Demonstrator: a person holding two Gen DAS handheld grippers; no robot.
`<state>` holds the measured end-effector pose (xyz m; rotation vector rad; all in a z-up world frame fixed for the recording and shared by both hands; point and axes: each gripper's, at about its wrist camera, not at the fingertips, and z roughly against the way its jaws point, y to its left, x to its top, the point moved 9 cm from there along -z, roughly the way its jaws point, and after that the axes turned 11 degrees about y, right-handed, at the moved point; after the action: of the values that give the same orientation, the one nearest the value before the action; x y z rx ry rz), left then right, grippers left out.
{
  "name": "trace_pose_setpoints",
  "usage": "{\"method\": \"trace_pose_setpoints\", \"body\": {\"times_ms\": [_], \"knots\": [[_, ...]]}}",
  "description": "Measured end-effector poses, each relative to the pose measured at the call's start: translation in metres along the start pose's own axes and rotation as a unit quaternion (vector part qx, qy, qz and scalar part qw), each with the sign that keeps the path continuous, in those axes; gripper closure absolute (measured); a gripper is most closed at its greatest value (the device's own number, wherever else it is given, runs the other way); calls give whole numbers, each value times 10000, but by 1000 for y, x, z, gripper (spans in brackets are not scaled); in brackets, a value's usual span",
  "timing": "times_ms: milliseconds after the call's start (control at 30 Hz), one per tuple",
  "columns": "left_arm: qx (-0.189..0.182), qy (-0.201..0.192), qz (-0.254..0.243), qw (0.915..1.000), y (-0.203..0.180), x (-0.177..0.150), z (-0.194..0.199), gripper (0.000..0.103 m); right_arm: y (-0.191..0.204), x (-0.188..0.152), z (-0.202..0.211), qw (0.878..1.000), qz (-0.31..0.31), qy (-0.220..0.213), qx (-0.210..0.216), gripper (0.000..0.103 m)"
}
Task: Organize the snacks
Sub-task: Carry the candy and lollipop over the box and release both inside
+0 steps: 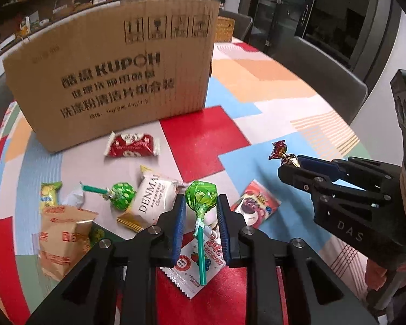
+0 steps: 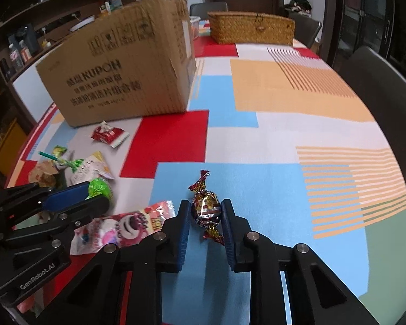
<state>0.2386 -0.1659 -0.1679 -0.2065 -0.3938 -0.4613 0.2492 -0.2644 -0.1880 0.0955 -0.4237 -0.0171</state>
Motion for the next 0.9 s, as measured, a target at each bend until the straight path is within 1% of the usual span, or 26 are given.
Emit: {"method": "trace_pose_setpoints", "body": {"times_ms": [233,467,633,767,900], "knots": [[-19,-404,20,9992,1,10,40,79,17,10,38,9992,117,-344,178,79],[207,-817,22,9964,14,23,82,79,38,28,71,9966,266,-729,276,79],[388,-1174,54,9923,30,38,117,79,55,48,92,9935,365,-1014,377,79],[557,-1480,73,9874,45,53,143,79,71,65,105,9903,494,-1216,449,79],[673,-1663,109,9837,60,67,160,79,85,85,115,9875,572,-1365,534,79]]}}
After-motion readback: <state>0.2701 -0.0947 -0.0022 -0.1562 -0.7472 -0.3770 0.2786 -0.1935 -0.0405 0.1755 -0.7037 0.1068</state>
